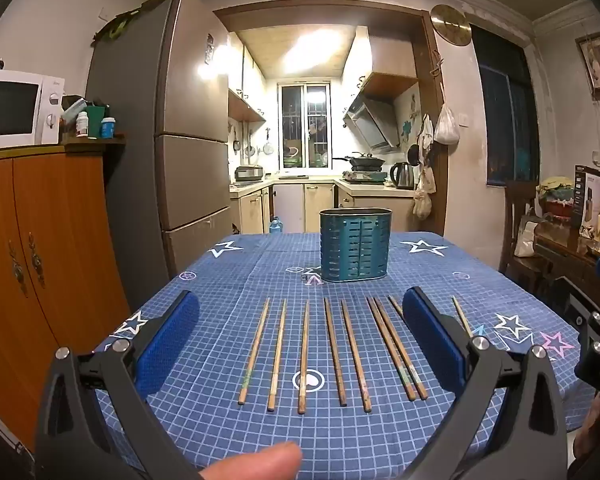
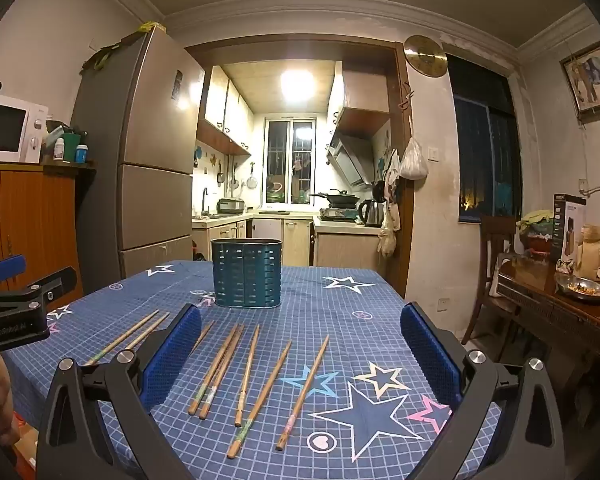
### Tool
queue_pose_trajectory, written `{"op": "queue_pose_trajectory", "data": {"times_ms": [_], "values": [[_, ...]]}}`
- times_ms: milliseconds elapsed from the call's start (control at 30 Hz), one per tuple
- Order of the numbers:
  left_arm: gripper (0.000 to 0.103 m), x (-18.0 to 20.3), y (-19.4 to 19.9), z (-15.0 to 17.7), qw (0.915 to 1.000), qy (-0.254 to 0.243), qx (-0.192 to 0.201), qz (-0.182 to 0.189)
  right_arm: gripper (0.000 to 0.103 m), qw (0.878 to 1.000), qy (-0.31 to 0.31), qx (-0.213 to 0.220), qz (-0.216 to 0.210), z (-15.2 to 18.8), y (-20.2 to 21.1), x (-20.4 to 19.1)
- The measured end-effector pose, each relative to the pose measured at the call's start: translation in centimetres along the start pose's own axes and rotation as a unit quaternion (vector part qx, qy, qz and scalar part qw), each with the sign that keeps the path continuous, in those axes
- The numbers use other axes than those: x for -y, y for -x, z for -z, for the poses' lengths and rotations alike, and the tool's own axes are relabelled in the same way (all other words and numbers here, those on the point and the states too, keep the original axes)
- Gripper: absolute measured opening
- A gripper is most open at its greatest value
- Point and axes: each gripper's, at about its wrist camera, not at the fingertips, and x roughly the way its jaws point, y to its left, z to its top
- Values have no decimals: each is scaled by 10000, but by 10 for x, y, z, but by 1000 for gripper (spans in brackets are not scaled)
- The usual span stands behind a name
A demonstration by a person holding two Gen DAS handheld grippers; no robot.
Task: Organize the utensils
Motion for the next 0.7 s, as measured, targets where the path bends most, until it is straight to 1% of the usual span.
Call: {"op": "queue_pose_trajectory", "data": {"times_ms": [133, 267, 333, 433, 467, 500, 533, 567, 667, 700], "values": [[98, -1, -1, 0, 10000, 23, -73, 24, 100, 10000, 0, 5, 5, 0, 0, 0], [98, 2, 0, 1, 9999, -106, -24, -4, 100, 10000, 16, -7, 8, 0, 0, 0], [98, 3, -2, 2, 9997, -202, -70, 90, 100, 10000, 15, -12, 5, 0, 0, 0], [98, 2, -10, -1, 9996, -88, -162, 211, 100, 10000, 18, 3, 6, 0, 0, 0], [98, 0, -12, 0, 9996, -71, -191, 206, 100, 10000, 26, 11, 11, 0, -1, 0], [98, 2, -15, 1, 9993, -196, -280, 134, 100, 10000, 32, 18, 12, 0, -1, 0], [98, 4, -18, 1, 9988, -336, -346, -29, 100, 10000, 38, 27, 13, 2, 0, -2], [98, 3, -19, 1, 9988, -338, -349, -54, 100, 10000, 42, 33, 11, 4, 0, -2], [98, -1, -23, 1, 9983, -213, -537, -27, 100, 10000, 45, 47, 2, 2, 0, -2], [98, 0, -23, 2, 9984, -268, -505, -52, 100, 10000, 40, 47, 1, 3, -1, -2]]}}
